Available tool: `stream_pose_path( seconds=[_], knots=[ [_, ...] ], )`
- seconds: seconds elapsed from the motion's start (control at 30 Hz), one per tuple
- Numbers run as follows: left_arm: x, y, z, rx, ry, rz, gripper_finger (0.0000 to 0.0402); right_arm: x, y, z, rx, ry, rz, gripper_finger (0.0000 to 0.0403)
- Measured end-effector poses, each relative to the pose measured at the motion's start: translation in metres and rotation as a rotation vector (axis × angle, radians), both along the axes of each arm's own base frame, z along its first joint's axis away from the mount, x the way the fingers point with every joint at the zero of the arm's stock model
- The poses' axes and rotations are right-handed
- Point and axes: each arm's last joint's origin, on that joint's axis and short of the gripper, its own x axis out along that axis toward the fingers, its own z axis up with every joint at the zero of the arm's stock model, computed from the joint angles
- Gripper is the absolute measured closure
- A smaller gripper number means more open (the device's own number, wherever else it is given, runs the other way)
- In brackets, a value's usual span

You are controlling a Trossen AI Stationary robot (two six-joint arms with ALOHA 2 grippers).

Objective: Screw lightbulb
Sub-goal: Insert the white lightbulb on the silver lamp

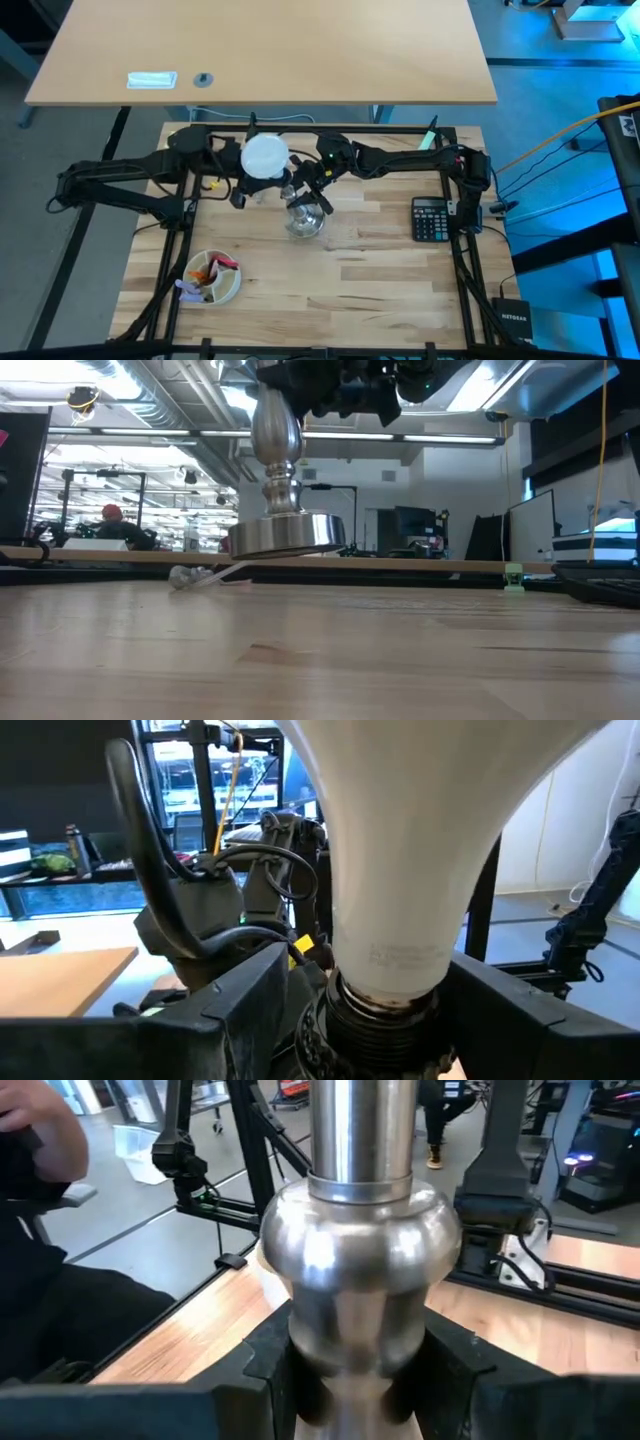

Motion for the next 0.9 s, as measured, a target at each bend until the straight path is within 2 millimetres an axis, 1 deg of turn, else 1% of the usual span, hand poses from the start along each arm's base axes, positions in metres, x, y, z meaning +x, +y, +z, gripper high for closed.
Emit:
stream_pose_path(
  seconds=[0.2, 0.37, 0.47, 0.6, 0.73, 0.9],
  knots=[
    [-0.004, 0.002, 0.001, -0.011, 0.005, 0.040, 0.0166, 0.000, -0.001, 0.000, -0.002, -0.001, -0.016, 0.0263],
    [-0.007, 0.006, 0.002, -0.020, 0.006, 0.088, 0.0166, 0.002, -0.003, 0.000, -0.030, -0.007, -0.099, 0.0263],
    [-0.016, 0.005, 0.006, -0.015, -0.011, 0.116, 0.0166, 0.001, -0.009, 0.001, -0.036, -0.017, -0.135, 0.0263],
    [-0.027, 0.004, 0.012, -0.018, -0.032, 0.170, 0.0166, -0.006, -0.020, 0.011, -0.041, -0.037, -0.164, 0.0263],
    [-0.030, 0.005, 0.010, -0.018, -0.003, 0.192, 0.0166, -0.011, -0.028, 0.020, -0.046, -0.057, -0.189, 0.0263],
    [-0.028, 0.005, 0.010, -0.022, -0.008, 0.201, 0.0166, -0.014, -0.034, 0.021, -0.043, -0.043, -0.201, 0.0263]
  ],
)
